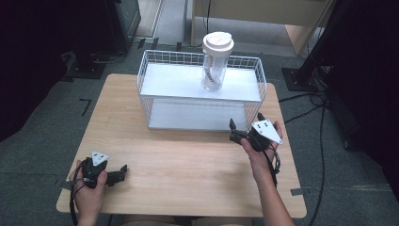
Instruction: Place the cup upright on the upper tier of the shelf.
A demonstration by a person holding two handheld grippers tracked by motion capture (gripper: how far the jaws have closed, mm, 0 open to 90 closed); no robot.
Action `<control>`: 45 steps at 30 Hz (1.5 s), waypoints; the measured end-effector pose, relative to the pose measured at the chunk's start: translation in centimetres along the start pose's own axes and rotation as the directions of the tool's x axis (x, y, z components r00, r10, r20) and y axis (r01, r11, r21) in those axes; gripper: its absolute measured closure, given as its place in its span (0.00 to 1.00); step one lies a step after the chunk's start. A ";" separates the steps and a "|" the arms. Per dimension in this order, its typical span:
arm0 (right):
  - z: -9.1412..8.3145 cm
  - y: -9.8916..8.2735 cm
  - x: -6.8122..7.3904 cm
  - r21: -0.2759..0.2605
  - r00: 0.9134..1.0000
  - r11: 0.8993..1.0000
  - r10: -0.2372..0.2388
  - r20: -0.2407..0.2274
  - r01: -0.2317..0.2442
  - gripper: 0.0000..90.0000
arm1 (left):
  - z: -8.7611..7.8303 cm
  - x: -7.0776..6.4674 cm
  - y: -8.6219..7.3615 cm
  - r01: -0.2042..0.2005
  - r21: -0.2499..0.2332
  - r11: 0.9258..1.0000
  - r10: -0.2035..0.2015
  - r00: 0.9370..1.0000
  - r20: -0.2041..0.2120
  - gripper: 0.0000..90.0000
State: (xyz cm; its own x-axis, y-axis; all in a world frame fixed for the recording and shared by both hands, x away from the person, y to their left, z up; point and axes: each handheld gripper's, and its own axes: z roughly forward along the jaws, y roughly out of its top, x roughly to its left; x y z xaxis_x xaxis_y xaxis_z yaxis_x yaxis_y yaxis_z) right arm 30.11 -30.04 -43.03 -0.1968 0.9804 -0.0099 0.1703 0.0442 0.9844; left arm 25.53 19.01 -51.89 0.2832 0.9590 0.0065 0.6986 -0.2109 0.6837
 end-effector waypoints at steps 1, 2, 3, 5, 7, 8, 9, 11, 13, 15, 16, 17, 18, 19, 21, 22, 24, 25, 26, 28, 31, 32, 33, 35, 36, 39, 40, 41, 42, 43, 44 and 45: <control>-0.2 -0.2 -0.1 0.003 1.000 1.000 0.003 0.001 -0.003 0.00 | 0.0 0.0 0.0 -0.001 0.001 1.000 0.001 1.000 0.000 0.00; -0.5 -0.7 -0.3 0.012 1.000 1.000 0.006 0.005 -0.007 0.00 | 0.0 0.0 0.0 0.000 0.000 1.000 0.000 1.000 -0.001 0.00; -0.5 -0.7 -0.3 0.012 1.000 1.000 0.006 0.005 -0.007 0.00 | 0.0 0.0 0.0 0.000 0.000 1.000 0.000 1.000 -0.001 0.00; -0.9 -1.4 -0.6 0.023 1.000 1.000 0.007 0.009 -0.007 0.00 | 0.0 0.0 0.0 -0.002 0.001 1.000 0.002 1.000 -0.001 0.00; -1.2 -1.9 -0.8 0.034 1.000 0.999 0.011 0.013 -0.011 0.00 | 0.0 0.0 0.0 -0.002 0.002 1.000 0.002 1.000 0.000 0.00; -1.3 -2.2 -1.0 0.037 1.000 0.999 0.009 0.017 -0.010 0.00 | 0.0 0.0 0.0 -0.001 0.002 1.000 0.001 1.000 0.000 0.00; -1.3 -2.2 -1.0 0.037 1.000 0.999 0.009 0.017 -0.010 0.00 | 0.0 0.0 0.0 -0.001 0.002 1.000 0.001 1.000 0.000 0.00; -1.8 -2.9 -1.4 0.048 0.999 0.999 0.022 0.024 -0.023 0.00 | 0.0 0.0 0.0 -0.001 0.002 1.000 0.001 1.000 0.000 0.00; -2.1 -3.4 -1.6 0.057 0.999 0.998 0.028 0.030 -0.029 0.00 | 0.0 0.0 0.0 -0.001 0.002 1.000 0.001 1.000 -0.001 0.00; -2.4 -4.0 -1.9 0.066 0.999 0.997 0.032 0.036 -0.034 0.00 | 0.0 0.0 0.0 -0.001 0.002 1.000 0.001 1.000 -0.001 0.00; -2.6 -4.3 -2.0 0.072 0.999 0.997 0.033 0.040 -0.036 0.00 | 0.0 0.0 0.0 -0.001 0.002 1.000 0.001 1.000 -0.001 0.00; -2.7 -4.5 -2.1 0.078 0.998 0.996 0.032 0.045 -0.036 0.00 | 0.0 0.0 0.0 -0.001 0.002 1.000 0.001 1.000 -0.001 0.00; -2.9 -4.8 -2.3 0.082 0.998 0.996 0.034 0.050 -0.038 0.00 | 0.0 0.0 0.0 -0.001 0.002 1.000 0.001 1.000 -0.001 0.00; -3.1 -5.0 -2.4 0.087 0.998 0.995 0.035 0.053 -0.040 0.00 | 0.0 0.0 0.0 -0.002 0.002 1.000 0.002 1.000 -0.001 0.00; -3.4 -5.5 -2.7 0.095 0.997 0.994 0.039 0.059 -0.045 0.00 | 0.0 0.0 0.0 -0.002 0.002 1.000 0.002 1.000 -0.001 0.00; -3.4 -5.5 -2.7 0.095 0.997 0.994 0.039 0.059 -0.045 0.00 | 0.0 0.0 0.0 -0.002 0.002 1.000 0.002 1.000 -0.001 0.00; -3.8 -6.0 -3.0 0.104 0.997 0.993 0.043 0.064 -0.049 0.00 | 0.0 0.0 0.0 0.000 0.001 1.000 0.000 1.000 -0.001 0.00; -3.9 -6.2 -3.2 0.107 0.997 0.993 0.043 0.069 -0.050 0.00 | 0.0 0.0 0.0 -0.001 0.002 1.000 0.001 1.000 -0.001 0.00; -4.3 -6.7 -3.5 0.117 0.996 0.992 0.046 0.078 -0.054 0.00 | 0.0 0.0 0.0 -0.002 0.002 1.000 0.002 1.000 -0.001 0.00; -4.5 -6.9 -3.7 0.123 0.996 0.991 0.046 0.082 -0.056 0.00 | 0.0 0.0 0.0 -0.002 0.002 1.000 0.002 1.000 -0.001 0.00; -5.0 -7.5 -4.1 0.135 0.994 0.989 0.049 0.095 -0.062 0.00 | 0.0 0.0 0.0 -0.002 0.001 1.000 0.002 1.000 -0.001 0.00; -5.4 -7.9 -4.4 0.143 0.994 0.988 0.051 0.101 -0.065 0.00 | 0.0 0.0 0.0 -0.002 0.002 1.000 0.002 1.000 -0.001 0.00; -5.5 -8.1 -4.6 0.145 0.993 0.987 0.047 0.104 -0.062 0.00 | 0.0 0.0 0.0 -0.002 0.002 1.000 0.002 1.000 -0.001 0.00; -5.8 -8.4 -4.8 0.154 0.993 0.986 0.050 0.110 -0.067 0.00 | 0.0 0.0 0.0 -0.002 0.002 1.000 0.002 1.000 -0.001 0.00; -5.8 -8.4 -4.8 0.154 0.993 0.986 0.050 0.110 -0.067 0.00 | 0.0 0.0 0.0 -0.002 0.002 1.000 0.002 1.000 -0.001 0.00; -6.3 -9.1 -5.2 0.169 0.992 0.983 0.048 0.117 -0.068 0.00 | 0.0 0.0 0.0 -0.002 0.002 1.000 0.002 1.000 -0.001 0.00; -6.4 -9.2 -5.3 0.174 0.992 0.983 0.045 0.121 -0.066 0.00 | 0.0 0.0 0.0 -0.002 0.002 1.000 0.002 1.000 -0.001 0.00; -6.5 -9.4 -5.4 0.179 0.991 0.981 0.052 0.124 -0.074 0.00 | 0.0 0.0 0.0 -0.002 0.002 1.000 0.002 1.000 -0.001 0.00; -6.7 -9.5 -5.5 0.185 0.990 0.980 0.053 0.127 -0.077 0.00 | 0.0 0.0 0.0 -0.002 0.002 1.000 0.002 1.000 -0.001 0.00; -6.8 -9.7 -5.6 0.190 0.990 0.979 0.053 0.128 -0.076 0.00 | 0.0 0.0 0.0 -0.002 0.002 1.000 0.002 1.000 -0.001 0.00; -6.9 -9.8 -5.7 0.194 0.990 0.978 0.048 0.131 -0.073 0.00 | 0.0 0.0 0.0 -0.001 0.002 1.000 0.001 1.000 -0.001 0.00; -6.9 -9.8 -5.7 0.194 0.990 0.978 0.048 0.131 -0.073 0.00 | 0.0 0.0 0.0 -0.001 0.002 1.000 0.001 1.000 -0.001 0.00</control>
State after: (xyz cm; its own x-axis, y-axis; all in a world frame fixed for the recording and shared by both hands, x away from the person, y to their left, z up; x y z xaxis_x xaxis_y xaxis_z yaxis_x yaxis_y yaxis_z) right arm 22.94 -37.35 -51.46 -0.0600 0.9981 0.0139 0.3685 0.0092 0.9296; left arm 25.52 18.98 -51.89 0.2832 0.9590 0.0082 0.6992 -0.2124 0.6826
